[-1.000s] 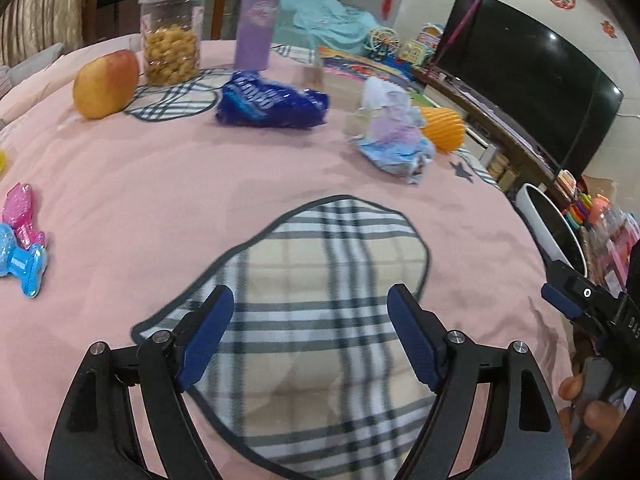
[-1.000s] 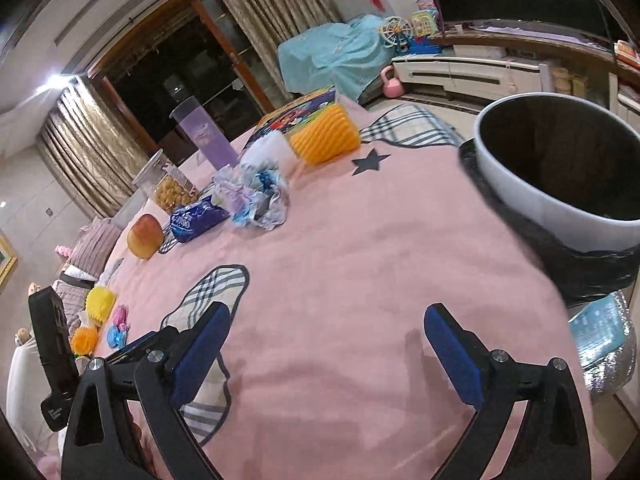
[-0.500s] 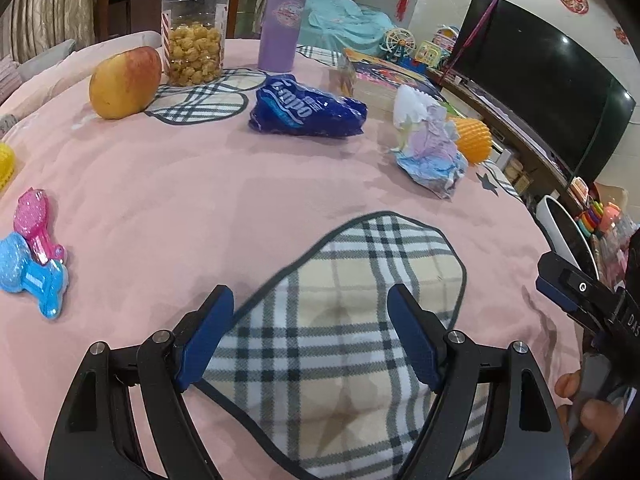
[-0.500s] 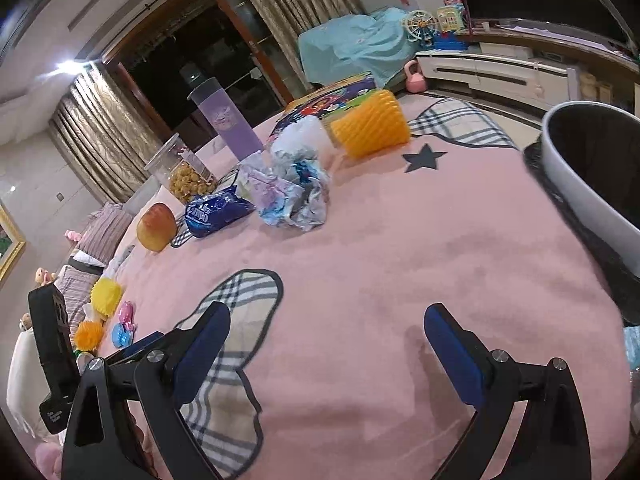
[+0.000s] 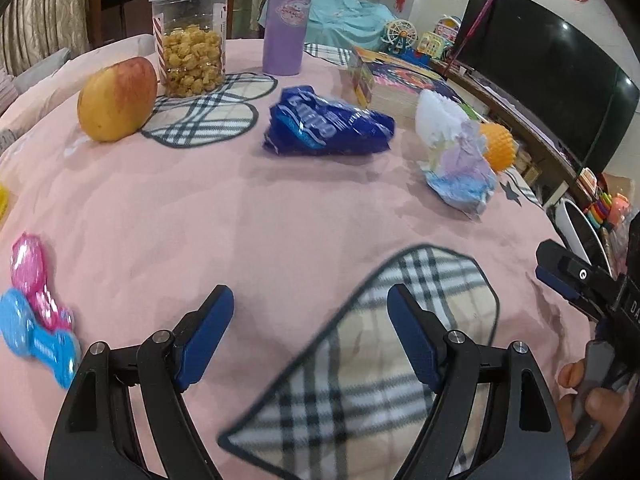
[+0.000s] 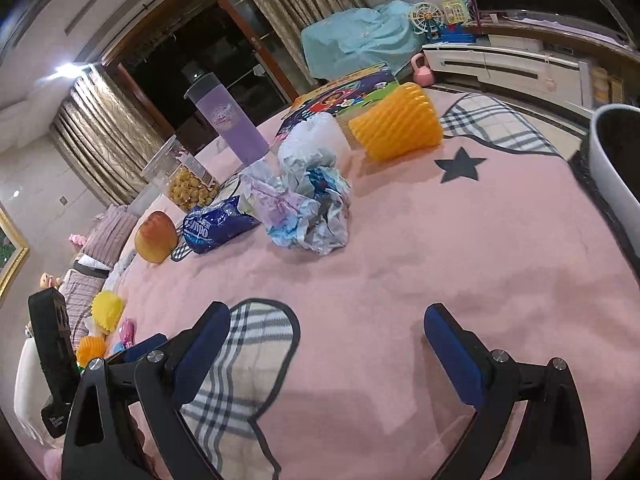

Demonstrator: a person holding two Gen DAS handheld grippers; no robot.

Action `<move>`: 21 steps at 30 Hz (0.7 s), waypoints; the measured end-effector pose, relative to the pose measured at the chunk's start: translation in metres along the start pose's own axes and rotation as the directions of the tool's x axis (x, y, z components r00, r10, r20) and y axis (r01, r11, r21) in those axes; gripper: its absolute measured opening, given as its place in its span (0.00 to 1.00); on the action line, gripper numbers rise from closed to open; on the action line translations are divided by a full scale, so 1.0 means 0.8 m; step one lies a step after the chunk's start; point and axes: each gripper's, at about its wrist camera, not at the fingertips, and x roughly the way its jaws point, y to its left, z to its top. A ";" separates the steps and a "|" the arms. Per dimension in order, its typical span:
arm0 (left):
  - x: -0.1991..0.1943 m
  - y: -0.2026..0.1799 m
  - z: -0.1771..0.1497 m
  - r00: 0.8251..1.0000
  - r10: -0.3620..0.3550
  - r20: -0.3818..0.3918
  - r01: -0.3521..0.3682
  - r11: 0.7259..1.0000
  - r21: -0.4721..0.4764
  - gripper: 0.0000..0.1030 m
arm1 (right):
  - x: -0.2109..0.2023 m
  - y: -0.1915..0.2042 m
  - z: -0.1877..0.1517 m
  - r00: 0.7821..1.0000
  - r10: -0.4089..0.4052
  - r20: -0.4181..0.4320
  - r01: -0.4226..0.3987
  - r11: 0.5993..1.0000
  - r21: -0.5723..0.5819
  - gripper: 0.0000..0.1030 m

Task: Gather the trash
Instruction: 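Move both open tools back toward the blue bag and crumpled tissue, then grasp the blue Ampo bag with the left tool while the right tool grasps the crumpled tissue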

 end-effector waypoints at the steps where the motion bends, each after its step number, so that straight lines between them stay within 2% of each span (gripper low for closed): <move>1: 0.002 0.003 0.004 1.000 0.001 -0.003 -0.001 1.000 -0.002 0.79 | 0.003 0.001 0.002 1.000 0.003 -0.003 -0.003 1.000 -0.001 0.96; 9: 0.029 0.027 0.056 1.000 -0.021 -0.003 0.021 1.000 -0.004 0.79 | 0.031 0.008 0.031 1.000 0.020 -0.004 -0.020 1.000 -0.003 0.96; 14: 0.050 0.047 0.091 0.996 -0.089 0.019 0.089 0.996 -0.010 0.79 | 0.053 0.003 0.045 0.999 0.034 -0.014 -0.033 0.999 0.021 0.96; 21: 0.070 0.049 0.117 0.991 -0.129 0.043 0.128 0.991 0.023 0.79 | 0.070 -0.004 0.054 0.999 0.046 -0.021 -0.045 0.998 0.038 0.96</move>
